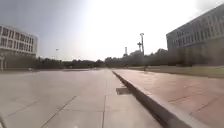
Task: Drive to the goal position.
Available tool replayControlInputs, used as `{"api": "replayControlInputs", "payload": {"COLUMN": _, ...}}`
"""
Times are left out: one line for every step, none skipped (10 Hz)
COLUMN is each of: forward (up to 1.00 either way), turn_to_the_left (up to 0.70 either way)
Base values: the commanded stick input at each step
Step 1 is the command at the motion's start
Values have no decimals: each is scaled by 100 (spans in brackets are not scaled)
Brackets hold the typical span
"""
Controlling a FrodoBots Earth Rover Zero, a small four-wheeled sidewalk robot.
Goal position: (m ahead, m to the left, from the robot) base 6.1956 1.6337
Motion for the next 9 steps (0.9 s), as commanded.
{"api": "replayControlInputs", "payload": {"forward": 70, "turn_to_the_left": -1}}
{"api": "replayControlInputs", "payload": {"forward": 70, "turn_to_the_left": -1}}
{"api": "replayControlInputs", "payload": {"forward": 70, "turn_to_the_left": -1}}
{"api": "replayControlInputs", "payload": {"forward": 70, "turn_to_the_left": -1}}
{"api": "replayControlInputs", "payload": {"forward": 70, "turn_to_the_left": -1}}
{"api": "replayControlInputs", "payload": {"forward": 70, "turn_to_the_left": -1}}
{"api": "replayControlInputs", "payload": {"forward": 70, "turn_to_the_left": -1}}
{"api": "replayControlInputs", "payload": {"forward": 70, "turn_to_the_left": -1}}
{"api": "replayControlInputs", "payload": {"forward": 70, "turn_to_the_left": -1}}
